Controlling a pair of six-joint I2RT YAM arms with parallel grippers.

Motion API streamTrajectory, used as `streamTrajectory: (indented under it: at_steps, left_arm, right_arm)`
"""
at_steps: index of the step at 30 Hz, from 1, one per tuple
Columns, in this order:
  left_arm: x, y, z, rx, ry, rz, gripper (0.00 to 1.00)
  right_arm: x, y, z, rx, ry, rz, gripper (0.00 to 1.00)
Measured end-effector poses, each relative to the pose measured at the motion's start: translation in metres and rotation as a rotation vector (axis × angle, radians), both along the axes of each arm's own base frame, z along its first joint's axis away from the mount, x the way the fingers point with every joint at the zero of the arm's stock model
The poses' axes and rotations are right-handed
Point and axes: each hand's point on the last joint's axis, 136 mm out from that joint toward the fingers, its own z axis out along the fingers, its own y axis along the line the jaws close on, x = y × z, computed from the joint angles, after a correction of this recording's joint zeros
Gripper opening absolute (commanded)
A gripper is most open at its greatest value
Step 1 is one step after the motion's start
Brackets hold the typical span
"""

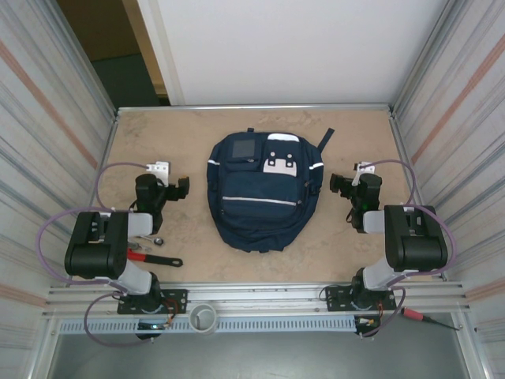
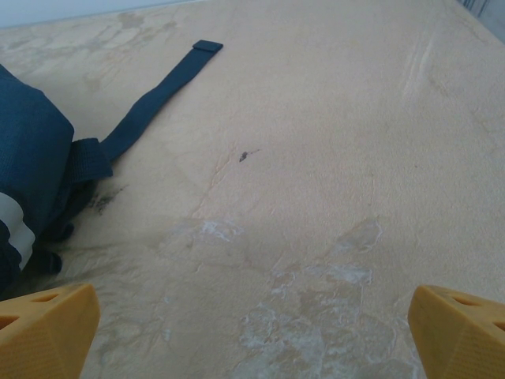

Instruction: Pack books, pencil case, and school supplies into a backpack

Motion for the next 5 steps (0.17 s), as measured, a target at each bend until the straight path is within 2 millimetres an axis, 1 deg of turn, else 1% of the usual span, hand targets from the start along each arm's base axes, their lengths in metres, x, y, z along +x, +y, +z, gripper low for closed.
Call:
streamTrajectory:
  at_steps: [5]
  left_arm:
    - [0.0000,-0.0005,0.0000,-0.001,0.000,-0.003,0.99]
  right_arm:
    - [0.0000,0.0000,0.0000,0.000,0.000,0.000,0.99]
